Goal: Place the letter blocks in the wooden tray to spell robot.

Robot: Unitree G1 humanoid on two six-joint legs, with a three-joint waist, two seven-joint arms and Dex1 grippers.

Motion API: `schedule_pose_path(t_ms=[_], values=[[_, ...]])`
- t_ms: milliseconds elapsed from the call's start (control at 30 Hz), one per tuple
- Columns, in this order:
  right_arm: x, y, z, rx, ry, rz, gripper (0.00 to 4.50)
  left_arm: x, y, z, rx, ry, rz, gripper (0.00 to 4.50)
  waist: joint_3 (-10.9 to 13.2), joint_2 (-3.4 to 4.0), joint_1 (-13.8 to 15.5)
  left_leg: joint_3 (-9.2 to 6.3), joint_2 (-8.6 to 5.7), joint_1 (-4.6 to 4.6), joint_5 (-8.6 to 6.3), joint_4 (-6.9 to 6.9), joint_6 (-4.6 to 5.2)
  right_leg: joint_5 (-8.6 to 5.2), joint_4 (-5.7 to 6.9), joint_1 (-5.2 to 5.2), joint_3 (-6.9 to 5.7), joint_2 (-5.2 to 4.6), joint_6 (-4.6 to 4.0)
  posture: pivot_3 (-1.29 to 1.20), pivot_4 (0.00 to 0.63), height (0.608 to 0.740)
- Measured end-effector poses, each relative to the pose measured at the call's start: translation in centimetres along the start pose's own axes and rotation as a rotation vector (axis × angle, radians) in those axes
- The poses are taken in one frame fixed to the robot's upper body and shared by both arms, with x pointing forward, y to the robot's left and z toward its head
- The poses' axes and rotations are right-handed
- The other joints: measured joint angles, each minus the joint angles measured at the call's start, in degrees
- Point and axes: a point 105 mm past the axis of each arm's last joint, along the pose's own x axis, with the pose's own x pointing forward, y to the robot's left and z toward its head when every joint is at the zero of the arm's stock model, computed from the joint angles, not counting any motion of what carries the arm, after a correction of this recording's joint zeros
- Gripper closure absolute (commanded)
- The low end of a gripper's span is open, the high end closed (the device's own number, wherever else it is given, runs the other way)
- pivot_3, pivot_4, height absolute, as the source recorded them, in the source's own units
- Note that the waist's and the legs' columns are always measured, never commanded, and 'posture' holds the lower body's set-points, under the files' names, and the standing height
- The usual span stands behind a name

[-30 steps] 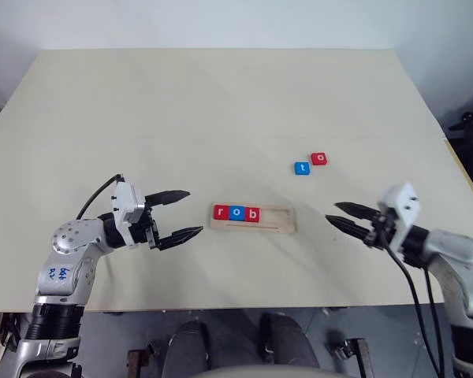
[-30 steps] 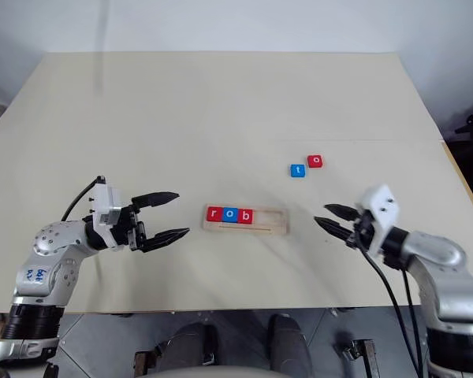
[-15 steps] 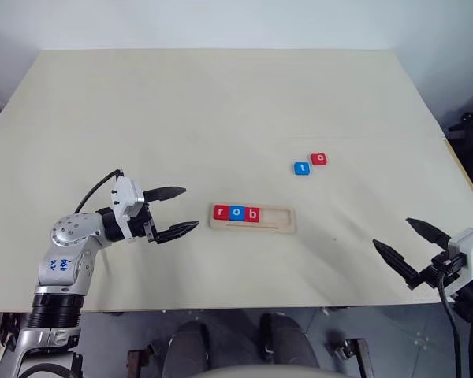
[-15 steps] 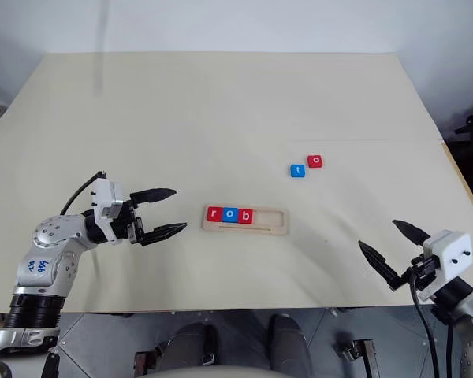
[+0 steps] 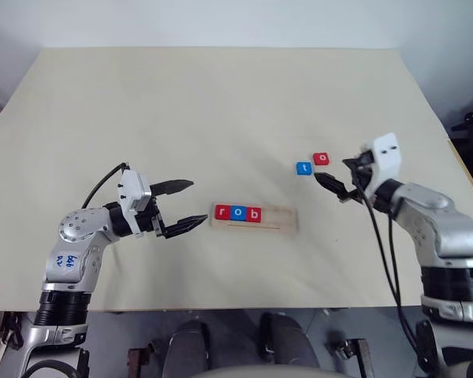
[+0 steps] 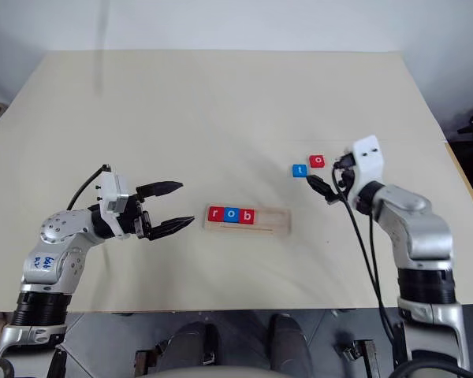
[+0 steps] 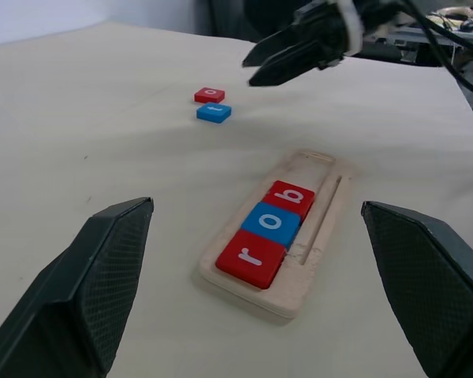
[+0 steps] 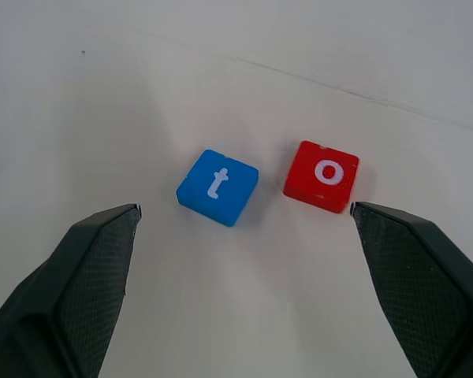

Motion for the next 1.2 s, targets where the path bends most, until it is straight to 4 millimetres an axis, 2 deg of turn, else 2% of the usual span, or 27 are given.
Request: schedule_pose_path(t_ms=[200, 333, 633, 800, 1000, 1200], values=[[1.4, -0.3, -0.2, 0.028, 0.077, -0.046, 0.03, 0.0, -0.3, 0.0, 0.004, -0.001, 0.018, 0.00, 0.00, 0.00, -0.24, 0.00, 0.02, 0.00, 0.00, -0.01, 0.00, 0.00, 0.03, -0.02, 0.00, 0.01, 0.00, 0.00, 0.150, 0.740], [2.1, 0.4, 0.1, 0.024, 0.078, -0.037, 0.03, -0.1, -0.5, -0.1, 0.005, 0.001, 0.028, 0.00, 0.00, 0.00, -0.42, 0.02, 0.03, 0.00, 0.00, -0.02, 0.00, 0.00, 0.02, -0.03, 0.00, 0.02, 0.00, 0.00, 0.150, 0.740], [2.5, -0.2, -0.1, 0.020, 0.095, -0.085, 0.03, -0.1, -0.8, 0.0, 0.012, 0.000, 0.036, 0.00, 0.00, 0.00, -0.69, 0.02, 0.03, -0.01, 0.00, -0.02, 0.00, 0.00, 0.02, -0.03, 0.00, 0.01, 0.00, 0.00, 0.150, 0.740], [4.1, -0.3, 0.4, 0.058, 0.090, -0.138, 0.03, -0.1, -0.8, 0.0, 0.011, -0.003, 0.039, 0.00, 0.00, 0.01, -1.68, 0.02, 0.04, 0.00, 0.00, -0.04, 0.00, 0.00, 0.07, -0.04, 0.00, 0.03, 0.00, 0.00, 0.150, 0.740], [5.4, -2.6, 1.1, 0.130, 0.066, -0.274, 0.03, 0.1, -0.8, 0.0, 0.008, -0.010, 0.045, 0.00, 0.01, 0.02, -1.85, 0.09, 0.05, -0.04, 0.01, -0.07, -0.01, 0.02, 0.13, -0.04, 0.01, 0.02, 0.04, 0.00, 0.150, 0.740], [6.1, -2.8, 0.9, 0.124, 0.065, -0.288, 0.03, 0.1, -0.7, 0.0, 0.007, -0.013, 0.050, 0.00, 0.02, 0.03, -1.94, 0.09, 0.06, -0.03, 0.01, -0.08, -0.01, 0.02, 0.15, -0.04, 0.02, 0.03, 0.04, 0.00, 0.150, 0.740]])
